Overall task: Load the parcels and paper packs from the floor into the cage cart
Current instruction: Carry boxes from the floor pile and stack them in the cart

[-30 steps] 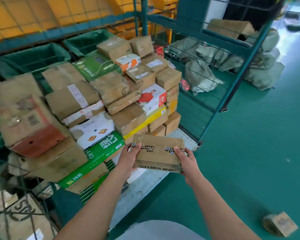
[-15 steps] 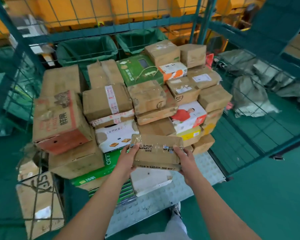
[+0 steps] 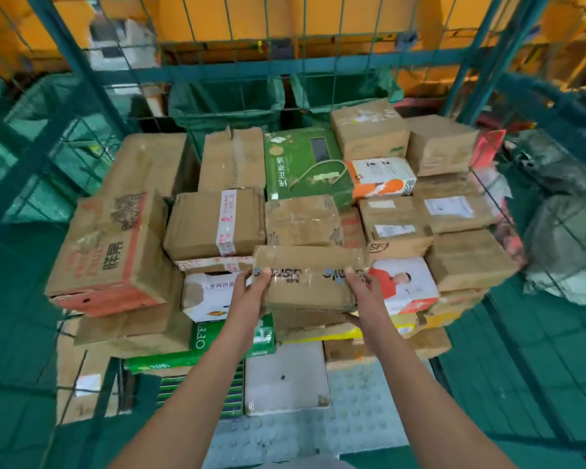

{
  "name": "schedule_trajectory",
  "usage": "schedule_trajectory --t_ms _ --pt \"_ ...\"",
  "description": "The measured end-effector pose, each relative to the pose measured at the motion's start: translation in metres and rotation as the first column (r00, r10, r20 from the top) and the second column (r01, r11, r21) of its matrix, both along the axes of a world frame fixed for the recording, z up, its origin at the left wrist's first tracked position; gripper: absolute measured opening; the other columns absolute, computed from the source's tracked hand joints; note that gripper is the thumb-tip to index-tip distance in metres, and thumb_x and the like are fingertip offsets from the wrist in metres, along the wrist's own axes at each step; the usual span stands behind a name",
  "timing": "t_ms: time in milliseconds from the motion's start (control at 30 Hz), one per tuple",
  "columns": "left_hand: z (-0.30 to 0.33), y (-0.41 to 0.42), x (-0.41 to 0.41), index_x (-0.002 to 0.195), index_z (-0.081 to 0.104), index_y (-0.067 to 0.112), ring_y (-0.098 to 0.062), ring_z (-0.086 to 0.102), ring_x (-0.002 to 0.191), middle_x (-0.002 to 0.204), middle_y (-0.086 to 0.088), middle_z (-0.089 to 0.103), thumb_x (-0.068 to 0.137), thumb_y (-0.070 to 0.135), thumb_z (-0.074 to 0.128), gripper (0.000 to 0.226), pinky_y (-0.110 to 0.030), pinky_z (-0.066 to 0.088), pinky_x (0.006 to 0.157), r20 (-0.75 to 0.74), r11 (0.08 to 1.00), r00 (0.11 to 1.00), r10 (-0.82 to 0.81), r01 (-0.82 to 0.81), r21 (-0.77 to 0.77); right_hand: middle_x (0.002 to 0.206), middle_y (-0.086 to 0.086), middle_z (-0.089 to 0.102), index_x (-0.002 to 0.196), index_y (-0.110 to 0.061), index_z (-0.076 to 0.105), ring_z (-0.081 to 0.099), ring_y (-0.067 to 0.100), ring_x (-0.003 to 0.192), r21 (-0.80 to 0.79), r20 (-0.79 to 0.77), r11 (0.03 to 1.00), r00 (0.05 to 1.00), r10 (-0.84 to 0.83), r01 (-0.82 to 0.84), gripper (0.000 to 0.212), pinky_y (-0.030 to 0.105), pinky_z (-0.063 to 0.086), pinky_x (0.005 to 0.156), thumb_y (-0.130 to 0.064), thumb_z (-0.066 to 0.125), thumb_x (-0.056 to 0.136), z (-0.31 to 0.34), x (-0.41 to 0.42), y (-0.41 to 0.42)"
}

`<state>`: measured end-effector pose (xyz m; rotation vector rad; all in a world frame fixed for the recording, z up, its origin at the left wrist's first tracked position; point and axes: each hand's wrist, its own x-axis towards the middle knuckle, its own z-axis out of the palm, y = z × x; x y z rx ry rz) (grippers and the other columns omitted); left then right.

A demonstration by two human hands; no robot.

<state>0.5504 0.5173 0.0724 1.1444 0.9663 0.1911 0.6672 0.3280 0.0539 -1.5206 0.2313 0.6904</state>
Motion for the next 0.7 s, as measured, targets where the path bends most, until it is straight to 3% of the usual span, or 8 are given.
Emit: schedule_trajectory --t_ms 67,200,333,500,700 --pt "0.01 0.006 0.015 0.14 0.044 0.036 -0.011 0.061 0.111 0.127 0.009 0.061 0.1 0.044 0.062 0.045 -0.045 0.049 0.107 0.042 0.999 0.998 0.052 -0.052 0.015 0.126 -0.002 0.06 0.133 -0.031 0.048 0.064 0.016 0.107 0.014 0.022 1.0 0.999 0.026 -0.026 0.049 0.047 0.06 0.088 -0.053 0.067 0.093 0.011 0.022 0.011" --pt "0.021 0.012 0.039 0.135 0.047 0.033 0.002 0.056 0.107 0.119 0.022 0.055 0.103 0.041 0.057 0.034 -0.04 0.047 0.107 0.144 0.994 0.985 0.097 -0.103 0.034 0.134 0.0 0.059 0.14 -0.03 0.048 0.063 0.02 0.115 0.097 0.007 0.995 1.0 0.014 -0.014 0.058 0.046 0.062 0.086 -0.054 0.07 0.091 0.02 0.057 0.027" --pt "0.024 0.016 0.061 0.145 0.05 0.026 -0.002 0.056 0.119 0.133 0.011 0.058 0.1 0.049 0.057 0.051 -0.045 0.049 0.11 0.184 0.996 0.982 0.048 -0.062 0.069 0.136 0.0 0.058 0.14 -0.034 0.049 0.062 0.019 0.117 0.131 -0.029 0.989 0.998 -0.058 0.062 0.061 0.052 0.06 0.092 -0.057 0.071 0.088 0.025 0.071 0.03" --pt "0.029 0.014 0.087 0.144 0.052 0.027 -0.005 0.057 0.119 0.138 0.005 0.056 0.098 0.053 0.058 0.053 -0.037 0.057 0.099 0.223 0.996 0.973 -0.051 0.034 0.078 0.126 0.0 0.062 0.14 -0.029 0.049 0.064 0.022 0.112 0.143 -0.079 0.972 0.981 -0.179 0.189 0.058 0.05 0.059 0.093 -0.053 0.07 0.091 0.034 0.076 0.023" --pt "0.041 0.029 0.097 0.147 0.048 0.028 -0.011 0.061 0.12 0.139 0.002 0.059 0.093 0.053 0.064 0.062 -0.043 0.055 0.103 0.24 0.998 0.971 -0.003 -0.013 0.066 0.132 -0.002 0.059 0.141 -0.034 0.044 0.063 0.021 0.115 0.126 0.022 0.99 0.997 -0.072 0.069 0.065 0.047 0.06 0.09 -0.06 0.07 0.088 0.046 0.087 0.037"
